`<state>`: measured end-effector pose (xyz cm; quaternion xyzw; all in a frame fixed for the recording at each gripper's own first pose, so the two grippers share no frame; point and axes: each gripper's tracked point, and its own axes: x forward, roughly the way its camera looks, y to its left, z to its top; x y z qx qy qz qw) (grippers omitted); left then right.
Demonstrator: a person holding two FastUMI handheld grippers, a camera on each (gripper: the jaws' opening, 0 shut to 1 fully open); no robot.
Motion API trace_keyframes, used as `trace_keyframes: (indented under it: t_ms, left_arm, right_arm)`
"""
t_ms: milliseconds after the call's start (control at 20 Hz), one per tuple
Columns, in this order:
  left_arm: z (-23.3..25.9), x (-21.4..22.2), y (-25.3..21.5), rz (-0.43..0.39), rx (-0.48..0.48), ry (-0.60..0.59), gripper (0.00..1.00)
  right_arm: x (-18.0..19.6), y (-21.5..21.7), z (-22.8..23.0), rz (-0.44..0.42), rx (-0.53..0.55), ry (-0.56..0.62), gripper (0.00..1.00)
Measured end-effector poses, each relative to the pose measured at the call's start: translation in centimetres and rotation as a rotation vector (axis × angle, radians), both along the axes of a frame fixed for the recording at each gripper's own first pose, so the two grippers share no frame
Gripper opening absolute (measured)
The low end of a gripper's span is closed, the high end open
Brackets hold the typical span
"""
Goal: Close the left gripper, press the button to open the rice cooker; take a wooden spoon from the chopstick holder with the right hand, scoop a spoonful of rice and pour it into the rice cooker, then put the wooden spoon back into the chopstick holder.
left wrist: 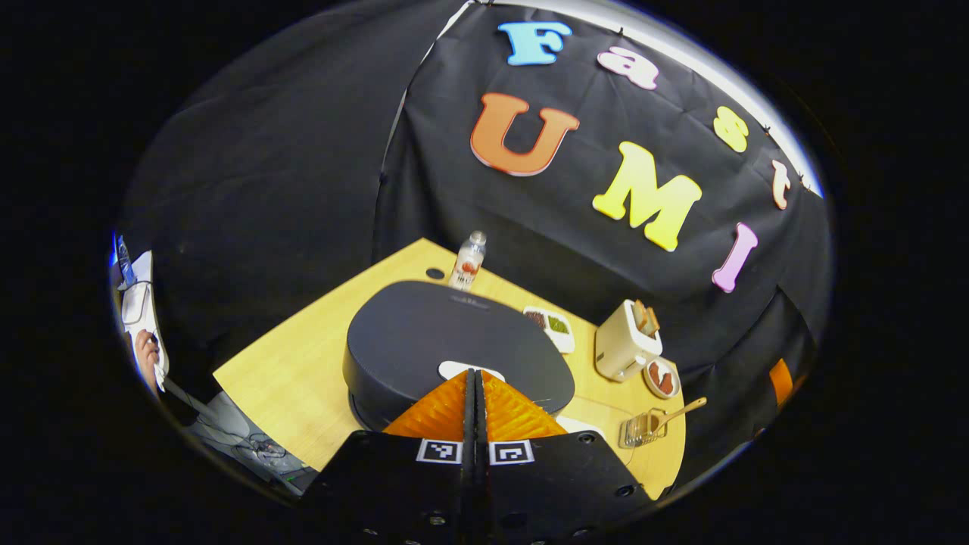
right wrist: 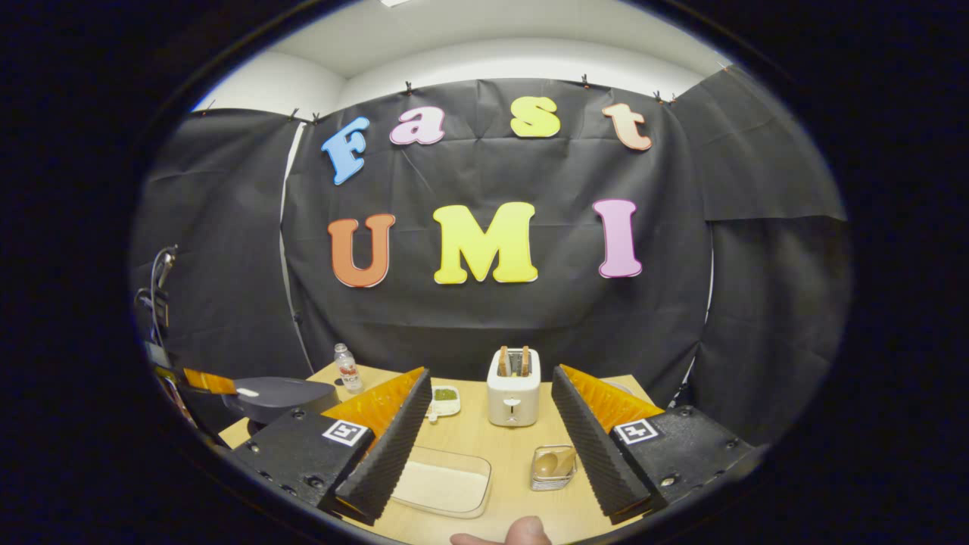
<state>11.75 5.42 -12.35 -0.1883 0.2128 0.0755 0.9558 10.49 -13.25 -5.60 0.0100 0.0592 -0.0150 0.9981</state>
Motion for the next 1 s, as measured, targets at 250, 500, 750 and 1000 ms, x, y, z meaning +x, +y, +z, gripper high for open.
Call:
trace_keyframes:
  t_ms: [250,500,750,1000]
  left_arm:
    - [4.4,0.5,-0.5,-0.016,0.099,-0.124,0.0]
    - [10.5,-1.0,-0.4,-0.015,0.231,-0.291,0.01]
    - [14.4,-3.3,-1.6,-0.019,0.29,-0.402,0.34]
    - [14.2,-5.1,-1.6,0.008,0.343,-0.406,0.97]
  right_arm:
    - [-1.0,-0.6,1.8,-0.006,-0.014,-0.044,1.0]
    - [-2.4,-1.1,2.7,-0.008,-0.015,-0.068,1.0]
    - [-3.9,-1.5,2.9,-0.006,-0.02,-0.075,1.0]
    - [-4.8,-2.6,2.3,-0.006,-0.032,-0.069,0.98]
